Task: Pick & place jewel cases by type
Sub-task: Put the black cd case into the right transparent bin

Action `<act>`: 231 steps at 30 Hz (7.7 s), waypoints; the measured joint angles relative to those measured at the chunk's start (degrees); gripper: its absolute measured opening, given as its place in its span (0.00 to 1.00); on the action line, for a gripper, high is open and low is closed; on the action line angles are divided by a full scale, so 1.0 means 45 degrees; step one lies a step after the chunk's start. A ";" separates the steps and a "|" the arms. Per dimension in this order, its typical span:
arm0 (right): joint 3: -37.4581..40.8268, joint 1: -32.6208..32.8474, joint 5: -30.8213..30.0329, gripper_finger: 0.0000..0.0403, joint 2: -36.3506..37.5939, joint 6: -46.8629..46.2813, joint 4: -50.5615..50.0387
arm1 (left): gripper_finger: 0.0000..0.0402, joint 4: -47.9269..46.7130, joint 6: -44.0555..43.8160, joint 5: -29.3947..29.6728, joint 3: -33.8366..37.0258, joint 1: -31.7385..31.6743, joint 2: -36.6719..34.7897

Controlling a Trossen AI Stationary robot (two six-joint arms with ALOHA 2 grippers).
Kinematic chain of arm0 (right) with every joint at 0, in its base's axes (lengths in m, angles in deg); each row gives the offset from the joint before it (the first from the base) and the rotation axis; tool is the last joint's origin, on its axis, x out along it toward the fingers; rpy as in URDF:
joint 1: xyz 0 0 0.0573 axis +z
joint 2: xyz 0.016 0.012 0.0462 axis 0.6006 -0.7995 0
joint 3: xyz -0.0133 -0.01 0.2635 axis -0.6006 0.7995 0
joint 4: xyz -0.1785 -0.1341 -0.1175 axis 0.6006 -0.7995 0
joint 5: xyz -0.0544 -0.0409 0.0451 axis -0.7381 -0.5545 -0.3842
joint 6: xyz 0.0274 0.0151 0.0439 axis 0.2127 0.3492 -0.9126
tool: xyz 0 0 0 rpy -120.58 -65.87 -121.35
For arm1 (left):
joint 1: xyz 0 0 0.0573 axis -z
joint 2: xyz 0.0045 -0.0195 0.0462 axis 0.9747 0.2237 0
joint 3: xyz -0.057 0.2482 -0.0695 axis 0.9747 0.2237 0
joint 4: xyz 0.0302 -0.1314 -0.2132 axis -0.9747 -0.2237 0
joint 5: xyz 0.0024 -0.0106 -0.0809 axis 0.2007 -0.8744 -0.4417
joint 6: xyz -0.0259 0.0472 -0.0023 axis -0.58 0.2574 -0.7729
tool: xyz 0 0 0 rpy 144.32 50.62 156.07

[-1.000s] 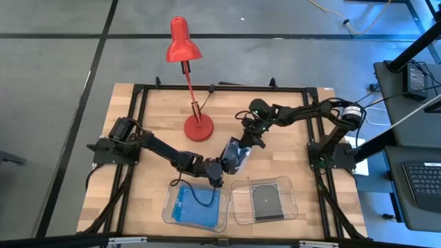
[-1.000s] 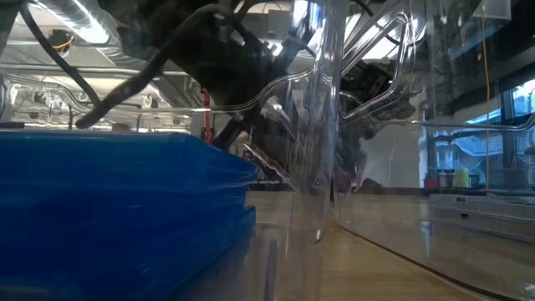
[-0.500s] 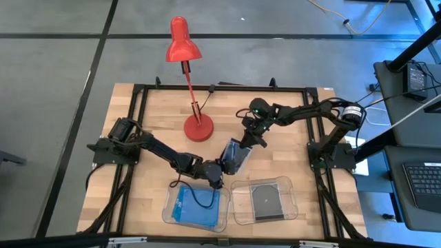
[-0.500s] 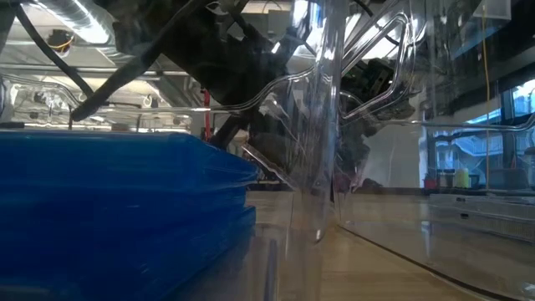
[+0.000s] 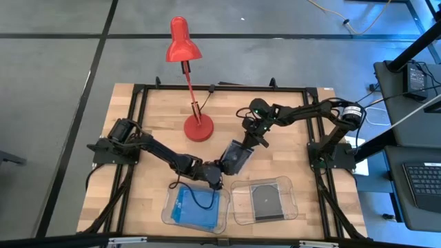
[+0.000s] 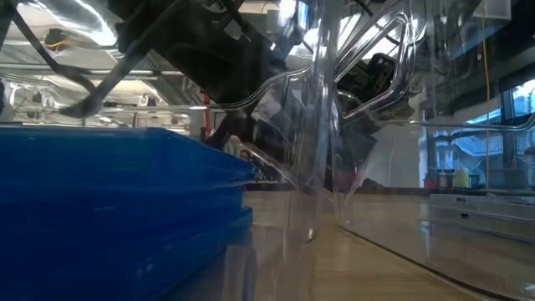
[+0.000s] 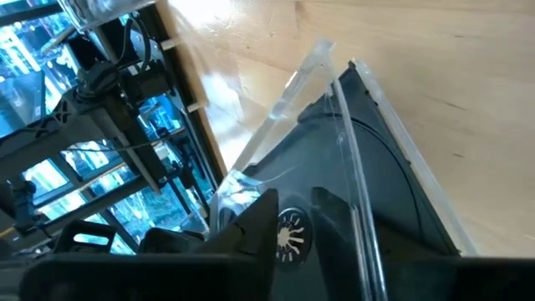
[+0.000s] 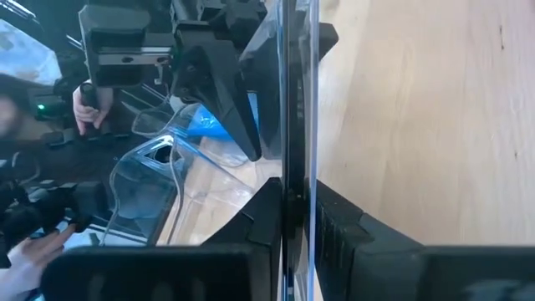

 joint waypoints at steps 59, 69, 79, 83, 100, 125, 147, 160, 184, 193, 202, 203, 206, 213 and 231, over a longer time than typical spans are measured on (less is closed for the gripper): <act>-0.1538 -0.0049 -0.1156 0.12 0.0261 -0.0738 -0.0876 | 0.39 -0.7327 -1.0104 0.0435 0.0024 0.0152 -0.3096; -0.4492 0.0484 -0.5022 0.12 0.1705 0.0140 -0.6572 | 0.39 -0.7766 -1.4517 -0.0772 0.1185 -0.0633 -0.5495; -0.7825 0.2376 -0.9495 0.12 0.2396 -0.2262 -1.2100 | 0.39 -0.7065 -1.6323 -0.0357 0.2765 -0.0907 -0.6664; -0.8685 0.3516 -1.1474 0.12 0.2456 -0.5626 -1.3342 | 0.39 -0.6429 -1.7067 0.0222 0.3058 -0.1393 -0.6645; -0.9500 0.8933 -1.6020 0.12 0.2459 -1.0819 -1.5566 | 0.39 -0.4180 -1.7690 -0.3984 0.3167 -0.2755 -0.6611; -0.9500 1.2585 -1.8578 0.12 0.2458 -0.8421 -1.6230 | 0.39 -0.2707 -1.9511 -0.8971 0.0629 -0.3197 -0.6296; -0.9486 1.0595 -1.6449 0.12 0.2443 -0.7381 -1.4892 | 0.39 -1.3503 -1.8894 -0.8462 -0.9554 -0.2804 -0.1677; -0.9340 1.0098 -1.5533 0.12 0.1881 -0.6184 -1.4582 | 0.39 -1.5057 -1.9389 -0.9039 -1.1193 -0.2569 -0.1020; -0.9326 0.9603 -1.5348 0.12 0.1549 -0.4765 -1.3792 | 0.39 -1.5621 -1.9077 -0.9415 -1.1162 -0.2570 -0.0592; -0.9326 0.9604 -1.5335 0.12 0.1556 -0.4734 -1.3609 | 0.39 -1.5904 -1.9184 -0.9783 -1.1162 -0.2570 -0.0131; -0.9326 0.9617 -1.5310 0.12 0.1574 -0.4693 -1.3613 | 0.27 -1.5691 -1.9213 -0.9880 -1.1162 -0.2566 -0.0117; -0.9326 0.9617 -1.5315 0.12 0.1574 -0.4656 -1.3627 | 0.24 -1.5687 -1.9219 -0.9903 -1.1162 -0.2566 -0.0117; -0.9326 0.9612 -1.5348 0.12 0.1574 -0.4581 -1.3647 | 0.15 -1.5686 -1.9112 -0.9921 -1.1162 -0.2559 -0.0117; -0.9321 0.9617 -1.5305 0.14 0.1574 -0.4114 -1.3646 | 0.08 -1.5691 -1.9061 -0.9842 -1.1162 -0.2561 -0.0117; -0.9654 0.9675 -1.9105 0.35 0.4425 -0.3215 -1.4778 | 0.08 -1.5273 -1.9415 -0.8813 -1.1162 -0.2591 -0.0536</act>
